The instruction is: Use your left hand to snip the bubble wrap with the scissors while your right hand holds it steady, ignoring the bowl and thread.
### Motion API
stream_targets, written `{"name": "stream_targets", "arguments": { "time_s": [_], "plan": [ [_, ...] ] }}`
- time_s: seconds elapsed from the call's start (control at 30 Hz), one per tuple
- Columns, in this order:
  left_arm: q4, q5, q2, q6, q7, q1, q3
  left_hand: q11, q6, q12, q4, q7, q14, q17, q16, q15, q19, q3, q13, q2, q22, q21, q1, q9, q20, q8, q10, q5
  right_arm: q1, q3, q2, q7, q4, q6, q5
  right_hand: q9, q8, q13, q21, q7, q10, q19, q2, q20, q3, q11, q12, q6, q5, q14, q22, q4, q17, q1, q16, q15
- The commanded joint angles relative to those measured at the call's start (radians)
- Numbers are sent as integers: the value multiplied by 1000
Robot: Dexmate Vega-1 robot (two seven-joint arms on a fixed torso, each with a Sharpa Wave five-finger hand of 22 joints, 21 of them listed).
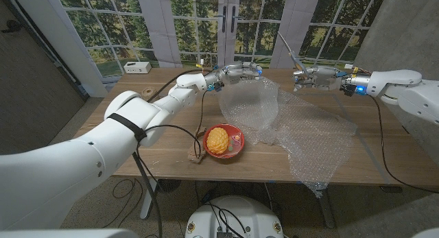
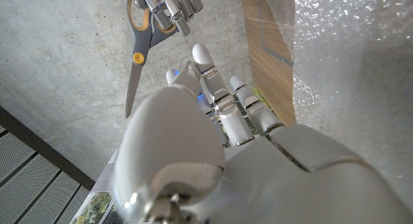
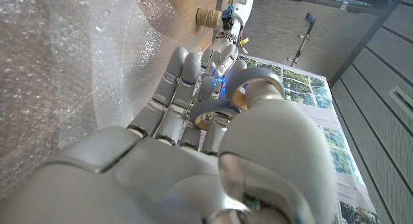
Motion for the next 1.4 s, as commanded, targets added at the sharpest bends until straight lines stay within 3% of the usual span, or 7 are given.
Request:
{"name": "stream_targets", "arguments": {
  "time_s": [0.03, 0.27, 0.4, 0.8, 0.93, 1.3, 1.4],
  "plan": [
    [-1, -10, 13, -8, -10, 12, -16, -1, 6, -1, -3, 7, 1, 2, -4, -59, -4, 2, 2, 0, 3, -2, 3, 2, -54, 0, 6, -2, -7, 12, 50, 24, 28, -114, 164, 26, 18, 7, 19, -8, 190, 7, -12, -10, -23, -128, 17, 25, -11, 13, 5, 0, -10, 25, 12, -148],
    [-1, -7, 16, -6, -3, 16, -15, -1, 4, -3, -3, 7, 1, 4, -4, -59, -5, 3, 0, 0, 3, -2, 2, 4, -54, 0, 6, -2, 8, -5, 65, 65, 45, -106, 149, 82, 62, 15, 44, -20, 193, 11, -118, 4, -114, -134, 30, 45, -29, 13, -11, 45, -21, -87, -21, -144],
    [-1, -5, 16, -3, 1, 16, -14, -1, 6, -3, -3, 7, 0, 3, -5, -59, -6, 3, 1, 0, 3, -2, 2, 4, -54, 1, 6, -2, 3, -2, 67, 70, 39, -77, 131, 70, 50, -4, 47, -15, 180, 13, -168, 19, -162, -128, 16, 27, -11, 9, -33, 68, -33, -157, -57, -148],
    [-1, -5, 19, -1, 5, 19, -15, 1, 5, -2, -4, 6, 0, 6, -5, -59, -6, 4, 3, 0, 3, -2, 1, 3, -53, -1, 9, -2, -26, 25, 91, 66, 45, -49, 157, 34, 17, -49, 40, 26, 177, 25, -241, 64, -263, -92, -7, 12, 22, 11, -92, 135, -60, -325, -121, -146],
    [-2, -8, 22, -8, -3, 22, -18, 0, 7, -2, -4, 6, -1, 5, -5, -59, -7, 4, 4, 0, 3, -2, 1, 3, -53, 0, 8, -3, -41, 38, 103, 59, 43, -40, 171, 10, -9, -78, 34, 41, 181, 21, -246, 74, -278, -77, -21, -7, 33, 9, -109, 145, -59, -345, -132, -141],
    [-5, -16, 32, -21, -24, 31, -24, -2, 8, -4, -5, 5, -1, 7, -5, -59, -8, 4, 4, -1, 3, -2, 0, 3, -53, -1, 7, -3, -48, 44, 118, 90, 43, -18, 174, -102, -168, -14, 21, 41, 187, 15, -241, 92, -313, -95, 44, -128, 69, 10, -165, 155, -5, -359, -134, -133],
    [-6, -20, 33, -27, -30, 35, -27, -2, 9, -4, -5, 5, 0, 8, -5, -59, -8, 4, 4, -1, 3, -2, 0, 3, -52, 0, 9, -3, -45, 42, 115, 99, 40, -21, 174, -133, -212, -4, 14, 53, 148, 3, -245, 101, -331, -78, 43, -158, 74, -16, -179, 165, 6, -380, -145, -118]
  ]
}}
